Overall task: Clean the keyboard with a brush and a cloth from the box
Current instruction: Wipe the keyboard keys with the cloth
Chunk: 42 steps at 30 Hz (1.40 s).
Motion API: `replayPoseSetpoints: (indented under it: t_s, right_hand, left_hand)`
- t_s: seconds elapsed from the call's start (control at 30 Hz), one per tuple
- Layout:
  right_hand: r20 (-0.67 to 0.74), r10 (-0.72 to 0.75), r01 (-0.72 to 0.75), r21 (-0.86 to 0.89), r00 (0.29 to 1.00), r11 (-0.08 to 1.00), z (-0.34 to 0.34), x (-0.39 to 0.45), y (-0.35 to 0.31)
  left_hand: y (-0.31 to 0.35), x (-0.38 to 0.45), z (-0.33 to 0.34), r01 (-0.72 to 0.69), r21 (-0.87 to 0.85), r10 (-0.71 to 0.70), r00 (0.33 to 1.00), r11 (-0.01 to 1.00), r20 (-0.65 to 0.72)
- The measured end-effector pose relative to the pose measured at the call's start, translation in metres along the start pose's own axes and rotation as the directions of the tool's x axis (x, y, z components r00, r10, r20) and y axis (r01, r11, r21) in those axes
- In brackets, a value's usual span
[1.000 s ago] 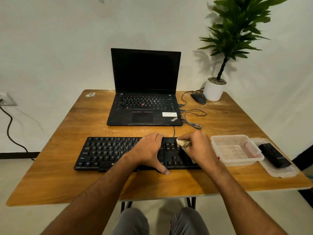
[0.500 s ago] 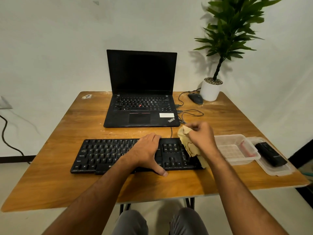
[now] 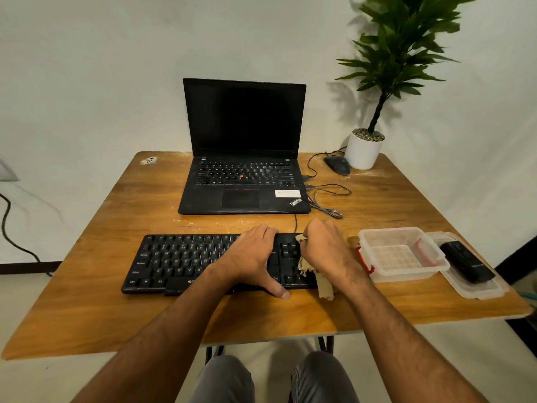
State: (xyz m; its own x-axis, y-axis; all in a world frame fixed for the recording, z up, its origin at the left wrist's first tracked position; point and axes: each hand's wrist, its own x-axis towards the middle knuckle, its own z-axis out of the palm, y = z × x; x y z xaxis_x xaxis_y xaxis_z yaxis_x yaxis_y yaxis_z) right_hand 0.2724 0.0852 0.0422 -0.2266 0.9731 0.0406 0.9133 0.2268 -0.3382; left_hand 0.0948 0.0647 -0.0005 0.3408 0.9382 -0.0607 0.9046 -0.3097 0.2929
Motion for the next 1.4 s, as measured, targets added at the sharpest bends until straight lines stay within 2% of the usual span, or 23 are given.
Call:
replayPoseSetpoints:
  t_s: [0.2,0.33,0.4,0.47,0.5,0.63,0.7,0.77,0.83,0.87,1.0,1.07,1.1,1.2,1.23,1.33,1.4]
  right_hand:
    - [0.055,-0.028,0.031,-0.054,0.998,0.998,0.0,-0.025,0.014]
    - [0.183,-0.054,0.064,-0.049,0.982,0.997,-0.015,-0.037,0.019]
    - [0.142,-0.041,0.04,0.012,0.989,0.999,-0.026,-0.034,0.019]
    - [-0.011,-0.032,0.033,0.088,0.999,0.996,-0.026,-0.032,0.013]
    - [-0.045,-0.053,0.056,0.07,0.998,0.996,-0.022,-0.033,0.007]
    - [0.142,-0.205,0.222,-0.117,0.968,0.968,0.0,-0.049,-0.021]
    - [0.203,-0.234,0.252,-0.068,0.951,0.965,-0.007,-0.047,-0.018]
    - [0.178,-0.219,0.225,-0.013,0.959,0.974,-0.016,-0.037,-0.01]
    - [0.045,-0.214,0.213,0.017,0.976,0.977,-0.017,-0.03,-0.006]
    - [0.024,-0.241,0.24,0.03,0.97,0.97,-0.014,-0.029,-0.008]
    - [0.184,-0.353,0.353,0.036,0.917,0.935,0.0,-0.043,-0.007]
    - [0.214,-0.324,0.314,0.08,0.922,0.946,-0.008,-0.045,0.004]
    - [0.184,-0.29,0.28,0.081,0.939,0.957,-0.013,-0.042,0.009]
    - [-0.012,-0.156,0.156,0.082,0.988,0.984,-0.021,-0.032,0.018]
    - [-0.014,-0.153,0.154,0.086,0.988,0.984,-0.019,-0.031,0.018]
    - [0.08,-0.265,0.265,0.016,0.961,0.964,-0.007,-0.042,0.016]
    - [0.121,-0.266,0.268,0.0,0.956,0.963,-0.01,-0.05,0.019]
  left_hand:
    - [-0.001,0.002,0.002,0.001,-0.001,-0.001,1.0,1.0,-0.003]
    - [-0.001,0.001,0.003,-0.003,-0.012,0.003,1.0,1.0,-0.007]
    - [-0.001,0.001,0.002,-0.01,-0.004,0.01,1.0,1.0,-0.008]
    - [-0.001,0.001,0.002,-0.014,0.008,0.014,1.0,1.0,-0.015]
    - [-0.001,0.0,0.002,-0.014,0.014,0.014,1.0,1.0,-0.022]
    - [-0.001,0.001,0.004,-0.024,0.015,0.025,0.998,1.0,-0.051]
    - [-0.001,0.002,0.004,-0.021,0.022,0.022,0.999,1.0,-0.044]
    - [-0.002,0.002,0.004,-0.009,0.033,0.009,1.0,0.999,-0.022]
    - [-0.002,0.003,0.004,-0.009,0.037,0.01,1.0,0.999,-0.019]
    - [-0.003,0.003,0.004,-0.012,0.033,0.012,1.0,0.999,-0.022]
    - [-0.001,0.002,0.004,-0.014,0.022,0.015,1.0,1.0,-0.026]
    - [-0.001,0.002,0.003,-0.004,0.018,0.004,1.0,1.0,-0.018]
    - [-0.002,0.003,0.003,0.001,0.016,-0.001,1.0,1.0,-0.016]
    - [-0.002,0.002,0.002,0.0,0.015,0.0,1.0,1.0,-0.004]
    - [-0.002,0.002,0.003,0.001,0.014,-0.001,1.0,1.0,-0.001]
    - [-0.001,0.002,0.003,0.006,0.022,-0.006,1.0,1.0,0.002]
    - [-0.001,0.002,0.003,0.011,0.021,-0.011,1.0,1.0,0.005]
